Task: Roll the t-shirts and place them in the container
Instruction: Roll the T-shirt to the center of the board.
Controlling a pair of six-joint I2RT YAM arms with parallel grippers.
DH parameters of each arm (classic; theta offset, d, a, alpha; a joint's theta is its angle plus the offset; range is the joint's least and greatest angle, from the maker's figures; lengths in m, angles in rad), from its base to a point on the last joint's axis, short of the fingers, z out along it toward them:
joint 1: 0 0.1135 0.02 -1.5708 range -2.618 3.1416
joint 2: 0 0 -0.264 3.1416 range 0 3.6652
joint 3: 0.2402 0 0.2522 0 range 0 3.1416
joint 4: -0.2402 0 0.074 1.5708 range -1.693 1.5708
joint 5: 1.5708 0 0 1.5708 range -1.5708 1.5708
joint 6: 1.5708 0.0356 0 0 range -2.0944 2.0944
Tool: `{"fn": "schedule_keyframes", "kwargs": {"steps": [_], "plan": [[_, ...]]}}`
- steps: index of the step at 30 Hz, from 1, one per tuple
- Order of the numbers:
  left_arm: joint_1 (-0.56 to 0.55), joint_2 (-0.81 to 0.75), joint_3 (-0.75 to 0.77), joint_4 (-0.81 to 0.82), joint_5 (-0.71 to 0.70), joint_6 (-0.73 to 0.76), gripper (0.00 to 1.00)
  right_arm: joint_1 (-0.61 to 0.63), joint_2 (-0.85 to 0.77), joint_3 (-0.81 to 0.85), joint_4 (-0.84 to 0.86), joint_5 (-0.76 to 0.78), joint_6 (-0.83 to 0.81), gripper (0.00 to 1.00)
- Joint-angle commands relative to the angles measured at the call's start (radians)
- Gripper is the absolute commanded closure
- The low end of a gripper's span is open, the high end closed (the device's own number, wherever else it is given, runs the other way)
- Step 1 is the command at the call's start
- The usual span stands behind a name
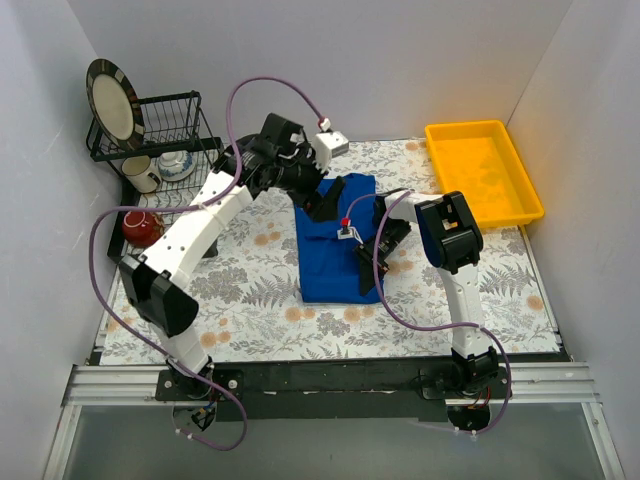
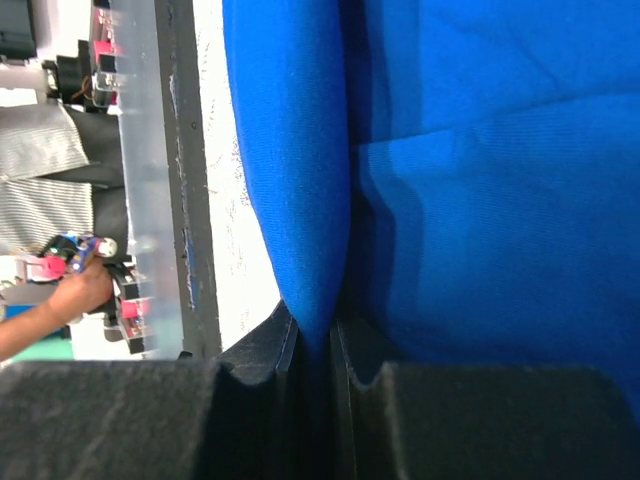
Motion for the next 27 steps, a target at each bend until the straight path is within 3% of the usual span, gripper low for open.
{"fn": "schedule_keyframes", "kwargs": {"steps": [1,3,5,6,7,8,10,11,15,20,27], "plan": [[0.012,0.142,0.101,-0.23,-0.084,-0.263,0.02,-0.008,0.028,0.015,0.097,0.053,0.021,0.93],[-0.056,0.099,0.044,-0.194,-0.128,-0.127,0.05,-0.008,0.031,0.019,0.103,0.06,0.028,0.93],[-0.107,0.076,-0.006,-0.163,-0.168,-0.015,0.15,-0.009,0.037,0.022,0.106,0.072,0.035,0.94],[-0.124,0.052,-0.058,-0.13,-0.152,0.062,0.1,-0.008,0.046,0.028,0.106,0.073,0.039,0.94],[-0.127,0.007,-0.142,0.041,-0.153,0.081,0.08,-0.009,0.051,0.03,0.106,0.069,0.042,0.94],[-0.132,-0.119,-0.374,0.152,-0.158,0.113,0.07,-0.011,0.065,0.042,0.106,0.064,0.045,0.94],[-0.163,-0.246,-0.596,0.447,-0.152,0.246,0.07,-0.015,0.08,0.056,0.094,0.035,0.048,0.95],[-0.172,-0.337,-0.763,0.53,-0.153,0.291,0.07,-0.018,0.091,0.064,0.092,0.023,0.054,0.95],[-0.247,-0.439,-0.985,0.7,-0.124,0.406,0.09,-0.028,0.108,0.081,0.088,-0.026,0.062,0.96],[-0.31,-0.45,-1.082,0.803,-0.158,0.418,0.12,-0.038,0.123,0.085,0.077,-0.036,0.053,0.96],[-0.322,-0.361,-1.088,0.845,-0.123,0.428,0.19,-0.04,0.137,0.094,0.065,-0.04,0.051,0.96]]}}
